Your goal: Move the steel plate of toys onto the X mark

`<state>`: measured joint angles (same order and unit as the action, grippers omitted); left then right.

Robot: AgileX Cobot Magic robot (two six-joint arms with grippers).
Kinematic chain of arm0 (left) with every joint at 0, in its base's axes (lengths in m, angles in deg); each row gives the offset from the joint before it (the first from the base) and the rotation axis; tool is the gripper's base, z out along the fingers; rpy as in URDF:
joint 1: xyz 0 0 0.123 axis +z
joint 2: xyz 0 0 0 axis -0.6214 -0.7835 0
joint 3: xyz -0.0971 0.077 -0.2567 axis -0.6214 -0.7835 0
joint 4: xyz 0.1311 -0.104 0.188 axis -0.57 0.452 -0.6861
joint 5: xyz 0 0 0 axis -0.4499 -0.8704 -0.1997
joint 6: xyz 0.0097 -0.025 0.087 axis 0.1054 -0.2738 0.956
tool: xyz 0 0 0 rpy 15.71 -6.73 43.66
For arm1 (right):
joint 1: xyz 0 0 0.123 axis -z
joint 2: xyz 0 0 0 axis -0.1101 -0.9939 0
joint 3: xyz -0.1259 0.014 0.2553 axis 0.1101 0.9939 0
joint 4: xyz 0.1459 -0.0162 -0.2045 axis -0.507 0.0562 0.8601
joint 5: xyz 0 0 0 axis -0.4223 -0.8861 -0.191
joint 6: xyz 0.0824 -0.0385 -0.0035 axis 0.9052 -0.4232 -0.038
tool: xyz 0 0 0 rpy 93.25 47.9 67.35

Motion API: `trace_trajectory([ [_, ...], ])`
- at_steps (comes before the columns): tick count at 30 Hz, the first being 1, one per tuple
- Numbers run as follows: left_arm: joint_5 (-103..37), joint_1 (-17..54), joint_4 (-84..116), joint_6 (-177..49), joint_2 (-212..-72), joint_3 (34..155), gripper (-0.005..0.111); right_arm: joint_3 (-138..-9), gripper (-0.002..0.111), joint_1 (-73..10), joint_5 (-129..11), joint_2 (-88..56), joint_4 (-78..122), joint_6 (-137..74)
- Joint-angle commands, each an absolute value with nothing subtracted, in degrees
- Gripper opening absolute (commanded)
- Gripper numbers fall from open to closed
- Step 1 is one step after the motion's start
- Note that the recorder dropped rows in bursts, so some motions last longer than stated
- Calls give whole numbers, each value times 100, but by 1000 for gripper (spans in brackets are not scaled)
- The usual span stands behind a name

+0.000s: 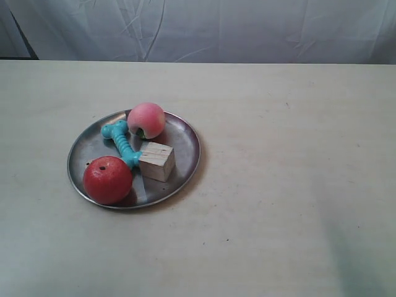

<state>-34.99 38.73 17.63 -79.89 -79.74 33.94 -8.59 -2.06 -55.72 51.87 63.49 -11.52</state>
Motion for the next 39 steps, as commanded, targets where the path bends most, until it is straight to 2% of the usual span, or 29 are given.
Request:
trace_trajectory([
  [1, -3475, 4262, 1666, -8101, -7602, 3370, 0, -850, -1, -179, -5576, 5204, 6341, -1155],
  [12, -3458, 4521, 1627, -8105, -7334, 3370, 0, -850, -1, -179, -5576, 5204, 6341, -1155],
  [21, -4504, 4521, 1098, -8103, -7334, 3370, 0, -850, -1, -179, -5576, 5204, 6316, -1155],
  [39, -4581, 4521, 1094, -8094, -7334, 3370, 0, -850, -1, -179, -5576, 5204, 6316, -1155],
])
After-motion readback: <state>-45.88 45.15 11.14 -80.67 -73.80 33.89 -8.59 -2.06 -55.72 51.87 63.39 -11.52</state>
